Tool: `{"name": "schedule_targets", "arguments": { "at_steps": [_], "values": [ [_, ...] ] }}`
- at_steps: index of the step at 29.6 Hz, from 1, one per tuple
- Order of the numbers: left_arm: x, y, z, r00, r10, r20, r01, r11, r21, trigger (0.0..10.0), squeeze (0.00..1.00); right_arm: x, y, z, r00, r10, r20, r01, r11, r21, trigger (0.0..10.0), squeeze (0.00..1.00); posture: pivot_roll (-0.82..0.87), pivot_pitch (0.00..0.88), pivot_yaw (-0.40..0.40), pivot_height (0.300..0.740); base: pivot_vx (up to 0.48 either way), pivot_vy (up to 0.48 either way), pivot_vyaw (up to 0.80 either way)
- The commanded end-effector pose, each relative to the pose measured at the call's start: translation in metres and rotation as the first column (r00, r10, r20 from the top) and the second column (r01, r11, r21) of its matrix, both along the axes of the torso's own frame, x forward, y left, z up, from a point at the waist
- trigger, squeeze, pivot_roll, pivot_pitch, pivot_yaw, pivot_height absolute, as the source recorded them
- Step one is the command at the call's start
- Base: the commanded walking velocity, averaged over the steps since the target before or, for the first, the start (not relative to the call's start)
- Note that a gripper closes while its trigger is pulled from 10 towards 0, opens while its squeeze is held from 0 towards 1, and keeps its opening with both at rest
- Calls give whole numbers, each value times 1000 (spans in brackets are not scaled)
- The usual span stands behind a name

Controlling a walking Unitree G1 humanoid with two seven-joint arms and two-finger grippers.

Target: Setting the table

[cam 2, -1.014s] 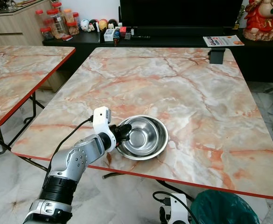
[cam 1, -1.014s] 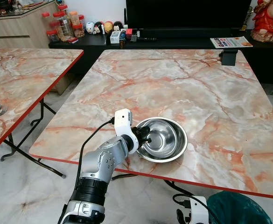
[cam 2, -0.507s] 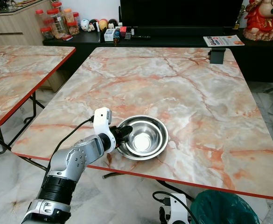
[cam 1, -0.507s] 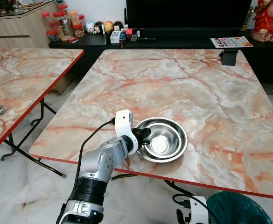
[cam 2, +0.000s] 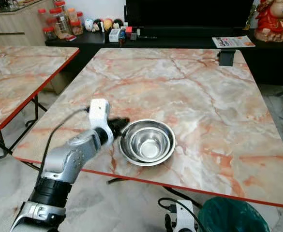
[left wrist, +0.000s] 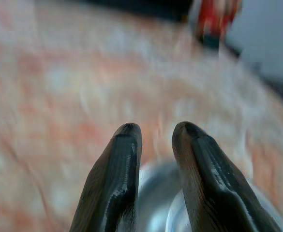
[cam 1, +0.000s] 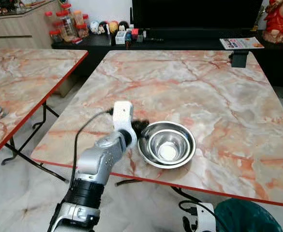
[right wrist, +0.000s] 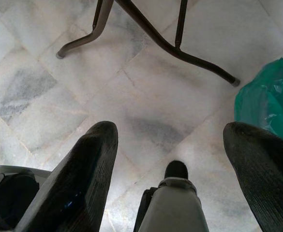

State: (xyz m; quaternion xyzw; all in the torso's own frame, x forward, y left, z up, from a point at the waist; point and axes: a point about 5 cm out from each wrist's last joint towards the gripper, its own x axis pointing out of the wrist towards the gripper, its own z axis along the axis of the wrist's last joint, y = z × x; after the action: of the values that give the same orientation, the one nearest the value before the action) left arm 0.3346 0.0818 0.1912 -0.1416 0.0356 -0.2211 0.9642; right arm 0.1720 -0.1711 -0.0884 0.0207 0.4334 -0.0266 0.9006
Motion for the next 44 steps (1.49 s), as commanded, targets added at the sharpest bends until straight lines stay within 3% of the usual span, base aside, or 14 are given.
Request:
{"name": "schedule_targets", "arguments": {
  "at_steps": [1,8,9,10,11,16,21,26,30,31,32,33,38,44],
  "values": [
    [0,26,4,989,130,77,-131,991,9,10000,0,1,2,0,1000,-7,3,7,1000,9,10000,0,-24,0,91,723,0,0,0],
    [-12,121,-6,810,524,263,-578,788,209,10000,0,2,1,1,1000,-7,8,7,1000,10,10000,0,-10,0,83,723,0,0,0],
    [-18,141,-10,761,566,316,-646,702,299,10000,0,2,1,1,1000,-5,8,5,1000,10,10000,0,-5,0,81,723,0,0,0],
    [-18,141,-10,761,566,316,-646,702,299,10000,0,2,1,1,1000,-5,8,5,1000,10,10000,0,-5,0,81,723,0,0,0],
    [-26,163,-16,716,600,358,-698,598,393,10000,0,3,1,1,1000,-3,8,3,1000,9,10000,0,-4,0,81,723,0,0,0],
    [-58,219,-62,613,731,301,-741,399,541,10000,0,3,2,1,1000,-2,12,2,1000,14,10000,0,5,0,82,723,0,0,0],
    [-88,233,-121,594,790,156,-651,358,669,10000,0,2,3,1,1000,-8,11,7,1000,17,10000,0,9,0,85,723,0,0,0],
    [-107,232,-159,545,838,9,-608,388,693,10000,0,1,3,0,1000,-15,6,15,1000,16,10000,0,3,0,90,723,0,0,0],
    [-127,222,-205,497,828,-259,-513,521,683,10000,0,0,2,-1,1000,-20,-5,20,1000,15,10000,0,-1,0,90,723,0,0,0],
    [-136,205,-226,537,756,-375,-406,621,670,10000,0,-1,2,-1,1000,-20,-7,20,1000,15,10000,0,-1,0,91,723,0,0,0],
    [-136,205,-226,537,756,-375,-406,621,670,10000,0,-1,2,-1,1000,-20,-7,20,1000,15,10000,0,-1,0,91,723,0,0,0],
    [-141,185,-240,599,661,-453,-280,703,654,10000,0,-1,2,-1,1000,-24,-7,24,1000,15,10000,0,-3,0,90,723,0,0,0],
    [-145,151,-257,642,533,-551,-160,796,583,10000,0,0,1,-1,1000,-29,-9,29,999,14,10000,0,-13,0,84,723,0,0,0],
    [-142,130,-263,648,474,-597,-109,833,543,10000,0,3,-3,1,999,-37,-3,37,999,11,10000,0,-18,0,72,723,0,0,0]
  ]
}}
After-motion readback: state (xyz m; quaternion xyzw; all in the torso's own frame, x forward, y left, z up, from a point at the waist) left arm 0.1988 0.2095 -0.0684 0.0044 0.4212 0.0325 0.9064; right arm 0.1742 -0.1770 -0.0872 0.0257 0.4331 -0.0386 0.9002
